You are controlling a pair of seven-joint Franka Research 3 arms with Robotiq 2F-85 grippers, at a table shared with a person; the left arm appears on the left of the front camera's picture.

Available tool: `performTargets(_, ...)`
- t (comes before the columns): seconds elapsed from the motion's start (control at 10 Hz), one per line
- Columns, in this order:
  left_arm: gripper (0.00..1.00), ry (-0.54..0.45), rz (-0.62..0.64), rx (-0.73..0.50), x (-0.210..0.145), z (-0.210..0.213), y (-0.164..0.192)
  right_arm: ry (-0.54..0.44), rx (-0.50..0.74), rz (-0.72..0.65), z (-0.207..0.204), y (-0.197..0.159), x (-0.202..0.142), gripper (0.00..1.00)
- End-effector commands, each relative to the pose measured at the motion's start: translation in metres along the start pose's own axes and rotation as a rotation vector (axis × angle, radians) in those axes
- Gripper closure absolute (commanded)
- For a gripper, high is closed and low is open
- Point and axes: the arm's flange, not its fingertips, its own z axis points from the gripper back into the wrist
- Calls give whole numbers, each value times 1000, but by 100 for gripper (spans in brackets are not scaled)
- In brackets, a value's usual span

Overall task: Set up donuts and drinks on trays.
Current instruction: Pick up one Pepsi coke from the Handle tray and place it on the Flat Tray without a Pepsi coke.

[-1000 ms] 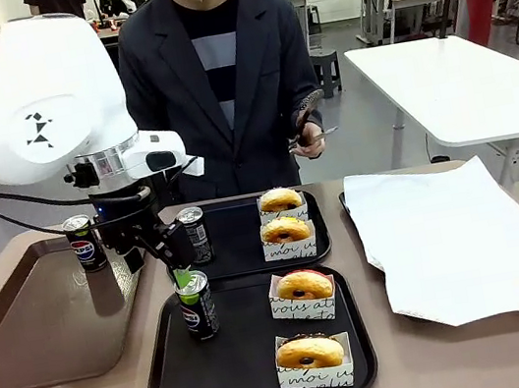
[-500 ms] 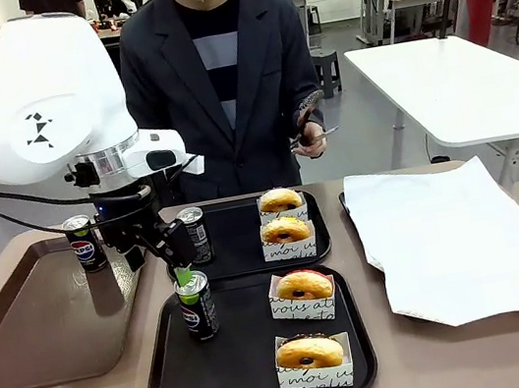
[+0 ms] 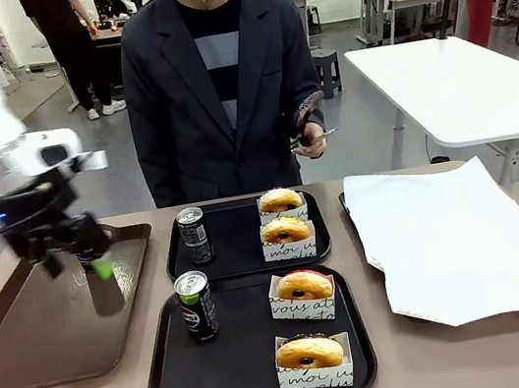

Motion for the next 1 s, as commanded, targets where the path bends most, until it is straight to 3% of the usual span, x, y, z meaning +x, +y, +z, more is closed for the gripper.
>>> performTargets(0.0,0,-2,106,31,-22,-6,36,-7,17,17,0,0,1,0)
performTargets(0.3,0,-5,66,3,-13,-1,30,-7,17,17,0,0,1,0)
performTargets(0.4,0,-3,110,11,-23,-4,50,-7,17,17,0,0,1,0)
performTargets(0.5,0,-101,165,-274,-27,10,68,-7,17,17,0,0,1,0)
performTargets(0.6,0,-156,191,-623,-34,16,108,-7,17,17,0,0,1,0)
performTargets(0.7,0,-191,219,-807,-44,14,143,-7,17,17,0,0,1,0)
performTargets(0.9,0,-210,290,-953,-67,-1,192,-7,17,17,0,0,1,0)
